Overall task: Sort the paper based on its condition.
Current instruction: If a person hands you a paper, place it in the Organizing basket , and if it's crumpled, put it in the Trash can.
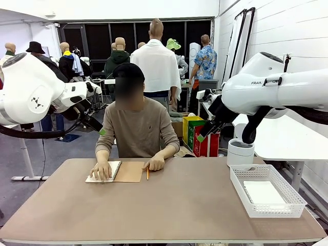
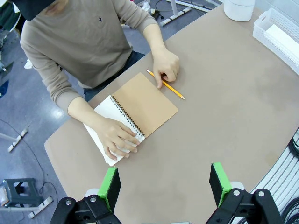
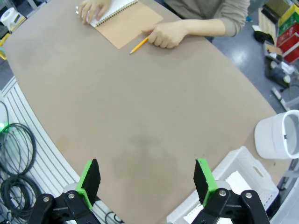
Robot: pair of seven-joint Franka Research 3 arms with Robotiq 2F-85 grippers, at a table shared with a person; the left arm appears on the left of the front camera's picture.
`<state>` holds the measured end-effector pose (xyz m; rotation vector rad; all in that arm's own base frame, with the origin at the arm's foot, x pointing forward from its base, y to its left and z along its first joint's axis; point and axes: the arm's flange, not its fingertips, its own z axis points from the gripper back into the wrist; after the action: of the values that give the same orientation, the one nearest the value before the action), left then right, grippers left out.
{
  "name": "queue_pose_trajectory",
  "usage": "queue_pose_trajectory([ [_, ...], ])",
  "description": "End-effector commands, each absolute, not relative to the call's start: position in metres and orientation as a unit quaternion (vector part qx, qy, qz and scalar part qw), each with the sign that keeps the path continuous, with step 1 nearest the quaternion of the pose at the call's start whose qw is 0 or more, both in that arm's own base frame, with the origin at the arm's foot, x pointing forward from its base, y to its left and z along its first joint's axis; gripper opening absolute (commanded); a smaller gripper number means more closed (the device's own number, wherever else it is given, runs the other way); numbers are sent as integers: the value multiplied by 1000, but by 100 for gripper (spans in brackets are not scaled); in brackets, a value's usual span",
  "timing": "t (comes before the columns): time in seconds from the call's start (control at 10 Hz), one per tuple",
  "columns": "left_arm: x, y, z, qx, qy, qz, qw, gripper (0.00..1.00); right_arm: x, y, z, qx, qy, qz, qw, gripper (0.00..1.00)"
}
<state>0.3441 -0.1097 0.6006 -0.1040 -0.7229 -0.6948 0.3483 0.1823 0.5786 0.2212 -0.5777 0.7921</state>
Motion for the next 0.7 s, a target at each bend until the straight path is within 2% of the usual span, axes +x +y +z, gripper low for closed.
queue_pose_trajectory([
  [0.0, 345, -109, 601, -54, -351, -334, 873, 100, 347, 183, 578, 104, -272, 380, 878, 100],
  [0.6, 345, -109, 601, -54, -351, -334, 873, 100, 347, 183, 578, 104, -272, 380, 878, 100],
])
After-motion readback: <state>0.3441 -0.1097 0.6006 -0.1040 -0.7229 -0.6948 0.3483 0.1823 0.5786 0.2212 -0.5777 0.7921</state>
